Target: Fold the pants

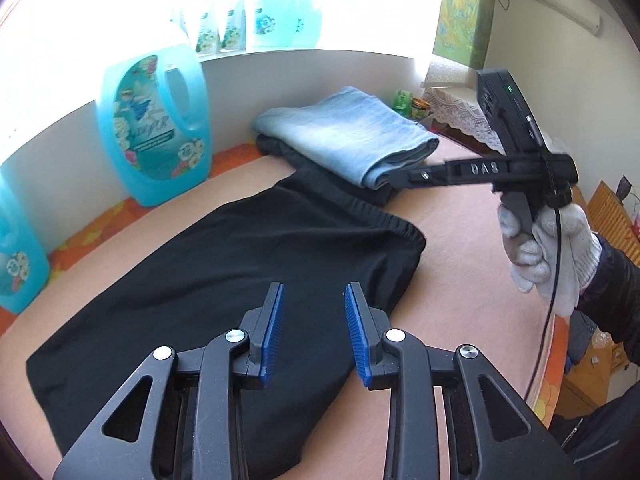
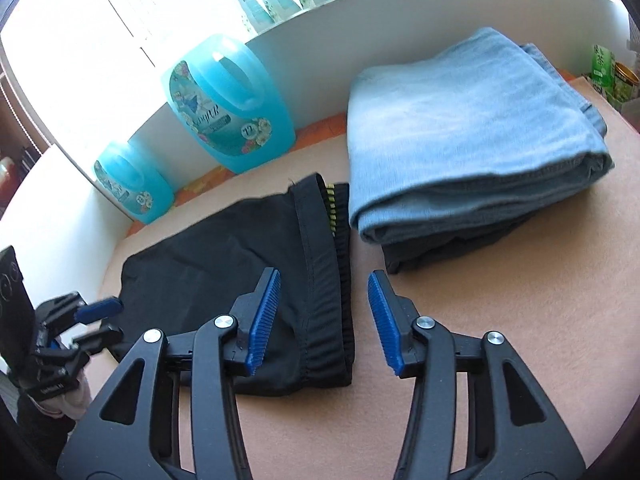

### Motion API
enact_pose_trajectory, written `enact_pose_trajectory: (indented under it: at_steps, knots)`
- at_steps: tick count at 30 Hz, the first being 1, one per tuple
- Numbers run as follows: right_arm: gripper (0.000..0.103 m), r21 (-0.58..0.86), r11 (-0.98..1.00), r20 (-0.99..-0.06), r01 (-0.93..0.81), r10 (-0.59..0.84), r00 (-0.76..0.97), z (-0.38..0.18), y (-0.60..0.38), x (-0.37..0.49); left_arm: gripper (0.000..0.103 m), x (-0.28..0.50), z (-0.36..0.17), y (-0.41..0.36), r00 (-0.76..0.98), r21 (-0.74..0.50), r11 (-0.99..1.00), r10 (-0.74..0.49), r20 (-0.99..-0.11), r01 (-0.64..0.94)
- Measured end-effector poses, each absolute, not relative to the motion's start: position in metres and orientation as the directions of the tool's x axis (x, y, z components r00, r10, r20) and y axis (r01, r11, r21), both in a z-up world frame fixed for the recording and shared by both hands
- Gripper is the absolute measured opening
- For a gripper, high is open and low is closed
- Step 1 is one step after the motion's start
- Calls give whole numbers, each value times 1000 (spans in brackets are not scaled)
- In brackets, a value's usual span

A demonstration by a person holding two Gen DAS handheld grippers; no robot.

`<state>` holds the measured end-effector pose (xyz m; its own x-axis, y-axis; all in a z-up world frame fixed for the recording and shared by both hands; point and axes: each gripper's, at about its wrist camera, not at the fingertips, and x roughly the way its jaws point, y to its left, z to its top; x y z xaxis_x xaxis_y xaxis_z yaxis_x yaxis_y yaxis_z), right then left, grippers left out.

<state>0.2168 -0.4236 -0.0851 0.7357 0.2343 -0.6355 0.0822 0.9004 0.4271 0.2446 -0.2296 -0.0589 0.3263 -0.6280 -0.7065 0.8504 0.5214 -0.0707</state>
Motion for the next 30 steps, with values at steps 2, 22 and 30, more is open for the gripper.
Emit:
enact_pose_trajectory:
  at_steps: [2,22,30]
  knots:
    - [49,381,924,-649,31,244,721,-67,-427,241,39,237,-62,-252,309,-61,484,-647,-697,873]
    - [45,318,932,-813,-171,361,456,-119,-404,381,44,207,-124,-357,271,99,309,-587,-763,946]
    - [8,235,966,-837,-108,258,483,-111,-420,372,50,205,-126,-367,300,153,289,-579,-759,945]
